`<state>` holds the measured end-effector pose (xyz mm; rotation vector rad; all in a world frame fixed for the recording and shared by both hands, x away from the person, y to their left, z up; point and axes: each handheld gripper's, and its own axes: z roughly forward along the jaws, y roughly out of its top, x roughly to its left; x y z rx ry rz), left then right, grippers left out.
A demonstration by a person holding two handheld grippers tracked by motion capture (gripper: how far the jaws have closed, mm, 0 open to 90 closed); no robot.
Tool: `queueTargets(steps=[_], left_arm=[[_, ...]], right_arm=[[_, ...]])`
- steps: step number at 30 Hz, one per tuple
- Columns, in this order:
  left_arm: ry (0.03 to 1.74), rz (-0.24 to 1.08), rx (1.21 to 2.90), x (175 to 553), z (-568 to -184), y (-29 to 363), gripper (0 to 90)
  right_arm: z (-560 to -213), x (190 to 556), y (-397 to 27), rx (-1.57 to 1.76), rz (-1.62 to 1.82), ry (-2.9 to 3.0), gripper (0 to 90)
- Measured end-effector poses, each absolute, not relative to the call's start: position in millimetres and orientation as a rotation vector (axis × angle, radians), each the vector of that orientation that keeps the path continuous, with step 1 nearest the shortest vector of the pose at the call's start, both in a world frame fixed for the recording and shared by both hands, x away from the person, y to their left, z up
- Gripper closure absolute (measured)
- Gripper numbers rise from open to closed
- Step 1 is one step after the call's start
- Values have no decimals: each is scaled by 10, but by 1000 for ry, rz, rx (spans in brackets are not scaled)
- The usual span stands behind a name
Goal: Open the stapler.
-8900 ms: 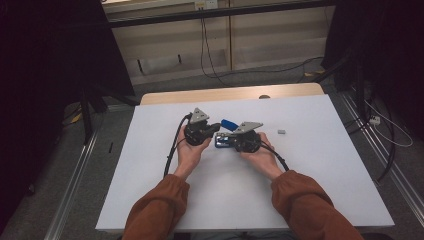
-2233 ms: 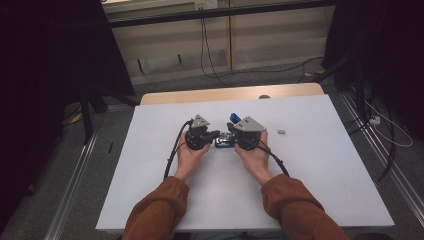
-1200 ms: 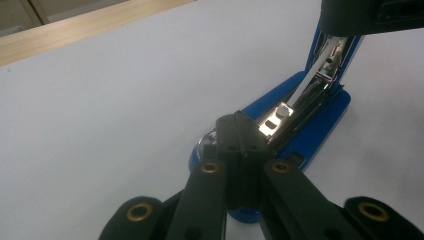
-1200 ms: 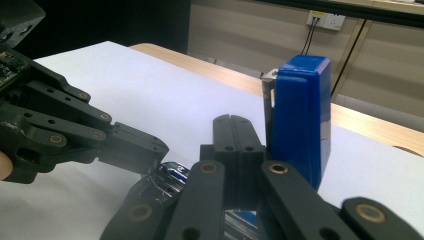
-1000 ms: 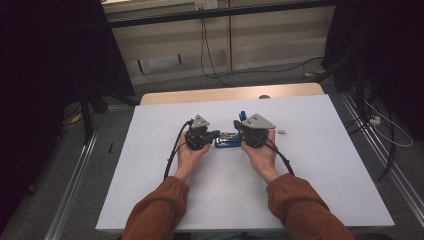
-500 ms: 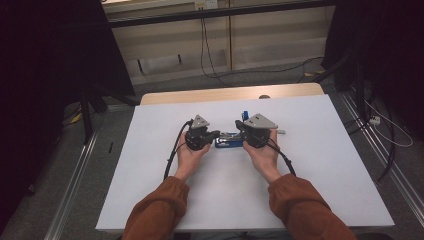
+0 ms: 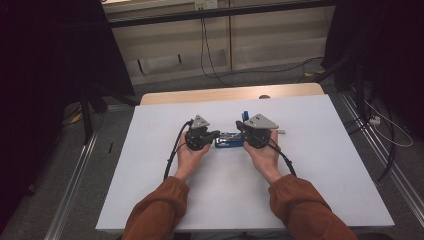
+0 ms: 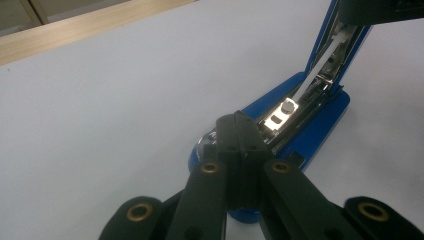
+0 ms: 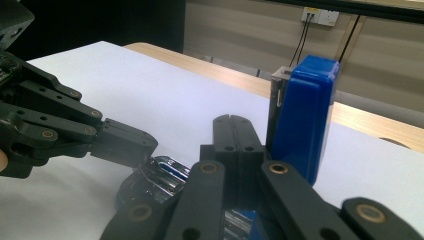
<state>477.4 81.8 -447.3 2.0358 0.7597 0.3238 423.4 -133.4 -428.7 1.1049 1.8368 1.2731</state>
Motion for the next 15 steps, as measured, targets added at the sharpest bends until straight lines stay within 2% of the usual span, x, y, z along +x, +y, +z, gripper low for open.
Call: queueTargets(steps=[15], left_arm=[[758, 320, 2036, 4776, -4472, 821, 900]], right_arm=[[-4278, 4219, -1395, 1115, 1266, 1826, 900]])
